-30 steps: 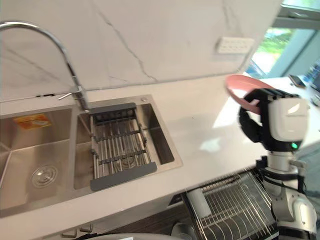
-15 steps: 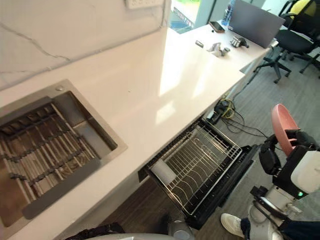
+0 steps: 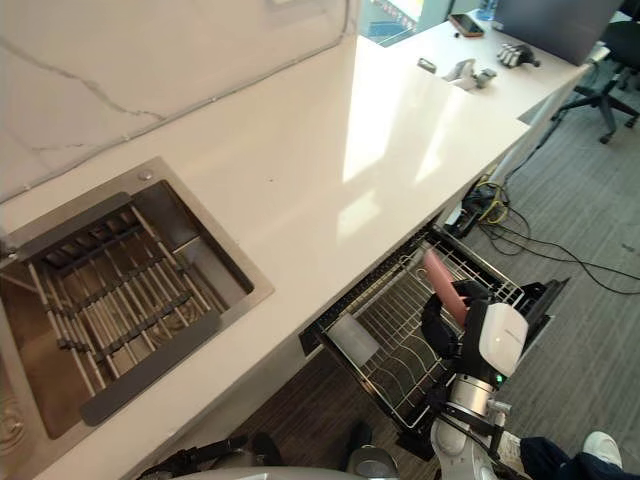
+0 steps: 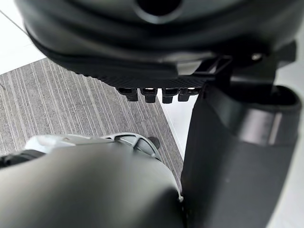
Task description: Walk over to the sink, pick up the cup, carry it to the dishwasher, place the cup inside the dishwasher, then close the dishwasher door
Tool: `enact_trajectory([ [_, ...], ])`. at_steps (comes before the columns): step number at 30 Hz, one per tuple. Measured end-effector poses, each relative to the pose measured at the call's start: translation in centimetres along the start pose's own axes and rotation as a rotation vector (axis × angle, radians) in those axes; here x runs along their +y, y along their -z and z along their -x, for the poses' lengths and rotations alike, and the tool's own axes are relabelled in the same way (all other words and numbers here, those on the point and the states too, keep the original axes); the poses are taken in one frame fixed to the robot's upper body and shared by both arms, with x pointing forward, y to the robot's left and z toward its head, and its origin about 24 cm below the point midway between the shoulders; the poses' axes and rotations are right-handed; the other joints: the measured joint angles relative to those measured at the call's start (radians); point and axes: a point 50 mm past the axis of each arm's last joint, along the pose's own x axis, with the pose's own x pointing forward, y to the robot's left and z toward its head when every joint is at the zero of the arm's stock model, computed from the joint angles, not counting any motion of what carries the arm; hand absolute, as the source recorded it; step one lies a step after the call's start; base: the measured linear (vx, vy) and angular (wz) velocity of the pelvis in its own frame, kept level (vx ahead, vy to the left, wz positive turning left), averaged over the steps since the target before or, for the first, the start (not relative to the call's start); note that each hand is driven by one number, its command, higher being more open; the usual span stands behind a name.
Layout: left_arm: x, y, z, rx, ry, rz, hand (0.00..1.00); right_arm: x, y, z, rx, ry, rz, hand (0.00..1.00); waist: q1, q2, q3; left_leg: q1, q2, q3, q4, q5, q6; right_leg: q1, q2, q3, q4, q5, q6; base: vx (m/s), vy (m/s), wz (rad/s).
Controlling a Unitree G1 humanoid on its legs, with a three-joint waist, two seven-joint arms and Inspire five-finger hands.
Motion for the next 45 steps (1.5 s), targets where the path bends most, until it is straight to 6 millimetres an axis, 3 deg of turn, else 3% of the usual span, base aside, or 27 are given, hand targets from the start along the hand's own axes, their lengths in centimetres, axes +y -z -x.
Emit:
enact_trajectory([
  [3,-0.7,-0.7,0.0,-0.03,0.028,0.003,1.0,1.5,0.9,0.0,0.048,-0.07,0.042,0.0,0.02,0.026,0.027,-0.023,-0.016,-0.052,0.0,0.01,0.016,0.01,-0.011,-0.05,0.0,0.001,0.002,-0.05,0.081,0.53],
  [7,-1.6,-1.7,0.2,-0.084,0.065,-0.009,1.0,2.0,2.1,-1.2,0.103,-0.079,0.107,0.0,0.023,0.057,0.08,-0.056,-0.03,-0.116,0.001,0.03,0.033,0.016,-0.018,-0.103,0.003,0.001,0.002,-0.07,0.065,0.48],
  [12,-2.9,-3.5,0.4,-0.146,0.127,-0.029,1.0,0.0,4.0,-3.4,0.18,0.092,0.227,0.0,0.031,0.11,0.148,-0.114,-0.036,-0.165,-0.003,0.061,0.043,-0.028,-0.022,-0.125,0.029,-0.003,-0.004,-0.06,0.048,0.26],
  [20,-3.9,-4.7,0.6,-0.173,0.197,0.022,1.0,-3.8,5.8,-6.7,0.295,0.352,0.357,0.0,0.033,0.15,0.214,-0.155,-0.035,-0.175,-0.058,0.128,0.046,-0.113,-0.026,-0.113,0.092,-0.02,-0.028,-0.06,0.023,0.01],
  [21,-4.0,-4.7,0.6,-0.17,0.205,0.036,1.0,-4.1,6.0,-6.8,0.313,0.369,0.356,1.0,0.034,0.153,0.217,-0.162,-0.035,-0.175,-0.07,0.139,0.044,-0.135,-0.027,-0.105,0.104,-0.024,-0.032,-0.05,0.012,-0.11],
  [26,-4.4,-5.3,0.6,-0.163,0.226,0.061,1.0,-3.0,5.5,-7.1,0.302,0.298,0.318,1.0,0.037,0.16,0.236,-0.176,-0.033,-0.176,-0.087,0.162,0.042,-0.18,-0.037,-0.096,0.156,-0.05,-0.037,-0.01,0.003,-0.03],
  [31,-4.5,-5.1,0.6,-0.156,0.23,0.096,1.0,2.0,4.0,-5.2,0.322,-0.043,0.037,1.0,0.035,0.161,0.245,-0.175,-0.036,-0.175,-0.106,0.178,0.033,-0.199,-0.04,-0.082,0.169,-0.053,-0.042,0.03,0.009,-0.07],
  [34,-4.5,-5.1,0.6,-0.159,0.228,0.098,1.0,3.6,2.8,-4.4,0.338,-0.132,-0.155,1.0,0.035,0.161,0.245,-0.172,-0.037,-0.175,-0.107,0.182,0.027,-0.199,-0.041,-0.079,0.17,-0.052,-0.043,0.05,0.007,-0.03],
  [40,-4.3,-4.6,0.4,-0.127,0.195,0.106,1.0,2.8,0.9,-4.6,0.292,-0.186,-0.412,1.0,0.018,0.153,0.235,-0.136,-0.039,-0.164,-0.117,0.189,0.02,-0.183,-0.048,-0.066,0.188,-0.059,-0.044,0.03,0.019,-0.07],
  [43,-3.9,-4.2,0.3,-0.089,0.161,0.111,1.0,1.0,0.1,-4.6,0.256,-0.086,-0.51,1.0,0.012,0.135,0.214,-0.095,-0.039,-0.134,-0.137,0.192,0.016,-0.169,-0.048,-0.045,0.204,-0.07,-0.043,0.01,0.021,-0.2],
  [45,-3.3,-3.2,0.1,-0.038,0.131,0.14,1.0,-2.4,0.2,-5.3,0.205,0.099,-0.545,1.0,-0.002,0.112,0.185,-0.061,-0.04,-0.112,-0.148,0.192,0.016,-0.162,-0.061,-0.026,0.223,-0.103,-0.037,0.0,0.025,-0.21],
])
